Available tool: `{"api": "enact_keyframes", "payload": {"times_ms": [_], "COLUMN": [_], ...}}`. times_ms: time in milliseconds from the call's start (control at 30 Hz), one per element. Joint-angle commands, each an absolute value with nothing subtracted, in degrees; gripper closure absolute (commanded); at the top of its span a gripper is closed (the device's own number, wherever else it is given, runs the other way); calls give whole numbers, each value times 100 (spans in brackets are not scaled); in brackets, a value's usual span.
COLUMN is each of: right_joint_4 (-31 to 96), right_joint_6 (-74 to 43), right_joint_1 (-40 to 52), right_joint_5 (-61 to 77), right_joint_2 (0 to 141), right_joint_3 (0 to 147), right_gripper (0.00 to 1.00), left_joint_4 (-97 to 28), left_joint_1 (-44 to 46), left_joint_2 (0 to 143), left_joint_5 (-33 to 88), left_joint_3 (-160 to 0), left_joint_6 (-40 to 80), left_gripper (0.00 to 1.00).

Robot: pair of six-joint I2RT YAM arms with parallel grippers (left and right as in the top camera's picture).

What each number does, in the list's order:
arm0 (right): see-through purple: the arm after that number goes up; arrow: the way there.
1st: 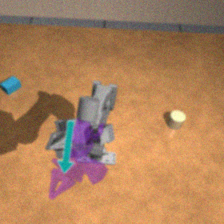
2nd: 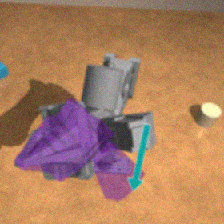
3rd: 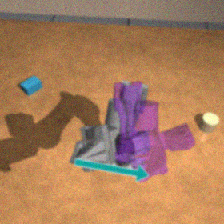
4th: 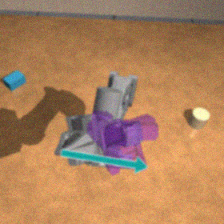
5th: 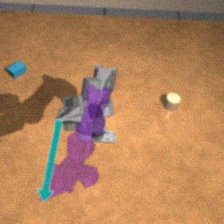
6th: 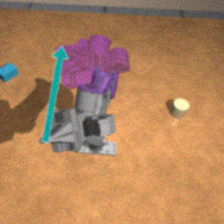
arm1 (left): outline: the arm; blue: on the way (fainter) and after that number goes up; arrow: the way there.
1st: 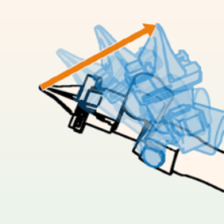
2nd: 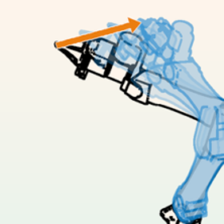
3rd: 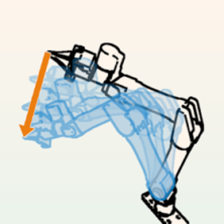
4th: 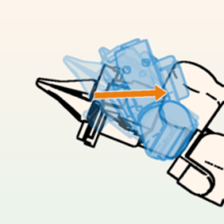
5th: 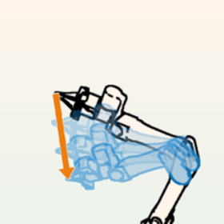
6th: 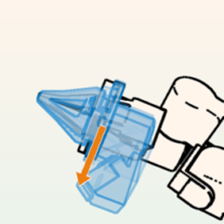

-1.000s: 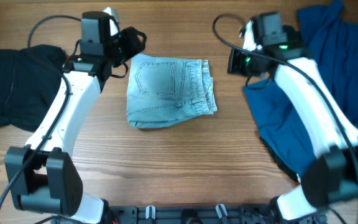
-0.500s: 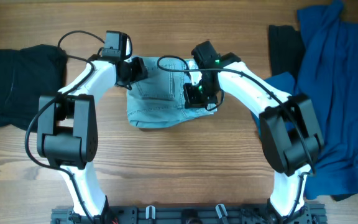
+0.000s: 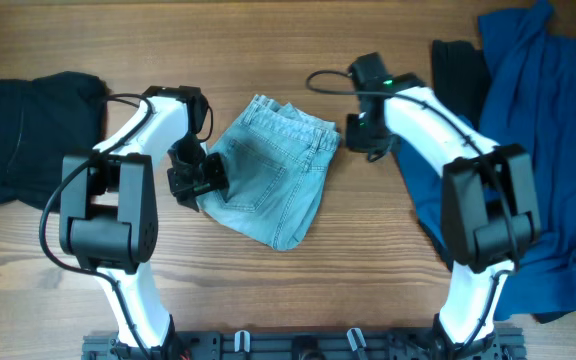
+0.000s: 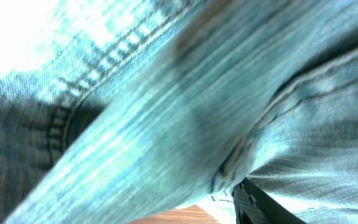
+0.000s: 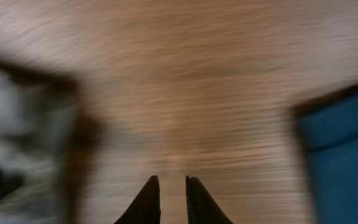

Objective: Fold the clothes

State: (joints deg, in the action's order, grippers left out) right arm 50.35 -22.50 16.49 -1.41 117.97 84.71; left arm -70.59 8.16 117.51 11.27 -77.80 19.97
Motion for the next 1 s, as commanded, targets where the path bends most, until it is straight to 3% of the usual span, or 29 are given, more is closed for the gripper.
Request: {"api": "enact_keyframes", "payload": {"times_ms": [0, 33, 67, 100, 167, 267, 467, 633, 700, 800, 833, 967], "right_joint_4": [5035, 5037, 5039, 5041, 5041, 5155, 5378, 5417, 5426, 5468, 5474, 5472], "right_joint_6": [-1955, -1964, -1970, -1970, -1973, -1970, -1951, -1955, -1957, -1957, -1957, -1959], "right_joint_1": [1546, 1555, 1555, 1555, 1555, 1555, 1555, 1555, 1557, 1555, 1555, 1555], "right_joint_5": [-314, -292, -217, -91, 176, 373, 1037, 1037, 1037, 1037, 1037, 1037], "right_joint_2": [11622, 11518, 11319, 11146, 10873, 10783, 10783, 10783, 10783, 10783, 10783, 10783], "right_joint_3": [8755, 8755, 8755, 8755, 8755, 8753, 8753, 8748, 8748, 8748, 8748, 8748], "right_gripper": [85, 83, 80, 78, 74, 72, 71, 72, 72, 72, 72, 72], "left_joint_4": [-6963, -6779, -6324, -5848, -4814, -4285, -4257, -4842, -4965, -4934, -4934, -5028], "left_joint_1": [762, 760, 760, 760, 760, 760, 760, 823, 880, 880, 891, 891], "left_joint_2": [11052, 10847, 10573, 10401, 10278, 10628, 11963, 12687, 12724, 12722, 12722, 12722], "left_joint_5": [930, 930, 930, 934, 1039, 1870, 2506, 4005, 3979, 3983, 4014, 4265], "left_joint_3": [-7841, -7950, -8095, -8108, -8106, -8101, -8101, -8097, -8097, -8097, -8097, -8097], "left_joint_6": [1789, 1767, 1662, 1588, 1133, 185, -1181, -1712, -1931, -1929, -1929, -1931], "left_gripper": [38, 33, 7, 0, 0, 0, 0, 2, 14, 63, 73, 96]}}
